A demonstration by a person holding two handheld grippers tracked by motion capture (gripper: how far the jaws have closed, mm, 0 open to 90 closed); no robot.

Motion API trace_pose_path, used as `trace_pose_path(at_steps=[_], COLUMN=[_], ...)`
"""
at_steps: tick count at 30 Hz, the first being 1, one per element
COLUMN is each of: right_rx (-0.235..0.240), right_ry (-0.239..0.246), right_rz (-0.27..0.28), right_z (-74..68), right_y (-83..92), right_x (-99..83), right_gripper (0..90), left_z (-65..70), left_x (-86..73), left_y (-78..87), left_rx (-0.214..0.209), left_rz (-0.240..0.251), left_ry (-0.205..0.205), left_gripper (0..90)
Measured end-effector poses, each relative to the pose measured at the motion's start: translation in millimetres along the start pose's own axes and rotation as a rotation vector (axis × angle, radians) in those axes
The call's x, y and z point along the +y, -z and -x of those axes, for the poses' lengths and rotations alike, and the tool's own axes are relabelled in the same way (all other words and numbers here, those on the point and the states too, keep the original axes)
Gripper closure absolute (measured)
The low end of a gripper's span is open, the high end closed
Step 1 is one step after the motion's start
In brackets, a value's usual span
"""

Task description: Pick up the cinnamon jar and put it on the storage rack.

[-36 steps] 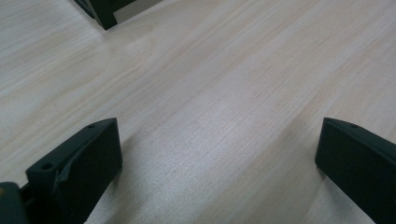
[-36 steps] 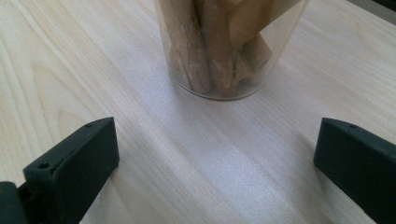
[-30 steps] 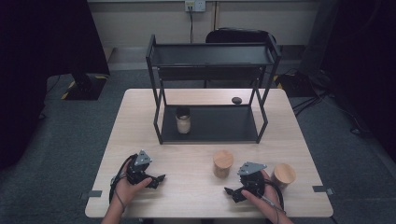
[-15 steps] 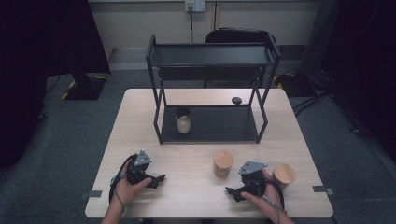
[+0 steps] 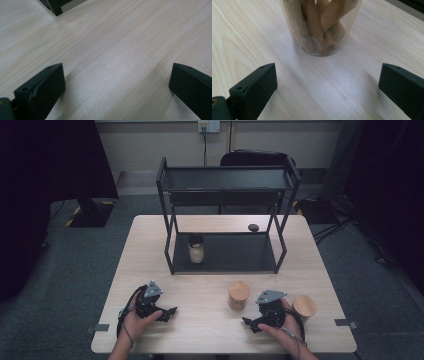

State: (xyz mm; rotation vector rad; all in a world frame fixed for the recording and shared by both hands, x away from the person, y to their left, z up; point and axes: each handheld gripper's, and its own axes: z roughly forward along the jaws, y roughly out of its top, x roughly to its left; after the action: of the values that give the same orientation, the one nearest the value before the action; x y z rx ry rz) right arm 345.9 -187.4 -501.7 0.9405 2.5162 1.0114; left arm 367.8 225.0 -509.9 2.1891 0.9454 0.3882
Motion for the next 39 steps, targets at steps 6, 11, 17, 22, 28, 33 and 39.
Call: trace_pose_path(at_steps=[6, 11, 17, 22, 28, 33, 39], right_rx=[0.004, 0.018, 0.032, 0.041, 0.043, 0.048, 0.052], right_ry=[-0.002, -0.013, -0.016, -0.021, -0.015, -0.01, -0.009], right_rz=[0.019, 0.037, 0.049, 0.056, 0.058, 0.06, 0.07], right_z=[0.3, 1.3, 3.0, 4.4, 3.2, 1.3, 1.1], right_y=[1.5, 1.4, -1.1, -3.4, -7.4, -11.1, -14.4], right_x=[4.8, 10.2, 15.8, 18.7, 21.2, 22.8, 25.8], right_gripper=[1.0, 0.9, 1.0, 0.9, 0.9, 0.8, 0.8], left_z=[0.0, 0.0, 0.0, 0.1, 0.1, 0.0, 0.0], left_x=[0.0, 0.0, 0.0, 0.0, 0.0, 0.0, 0.0], left_y=[0.0, 0.0, 0.0, -0.1, -0.1, 0.0, 0.0], left_rx=[0.0, 0.0, 0.0, 0.0, 0.0, 0.0, 0.0], left_rz=[-0.001, 0.0, 0.0, 0.0, 0.0, 0.0, -0.001], left_ry=[-0.001, 0.0, 0.0, 0.001, 0.001, 0.0, 0.0], left_gripper=[0.1, 0.1, 0.1, 0.1, 0.1, 0.1, 0.1])
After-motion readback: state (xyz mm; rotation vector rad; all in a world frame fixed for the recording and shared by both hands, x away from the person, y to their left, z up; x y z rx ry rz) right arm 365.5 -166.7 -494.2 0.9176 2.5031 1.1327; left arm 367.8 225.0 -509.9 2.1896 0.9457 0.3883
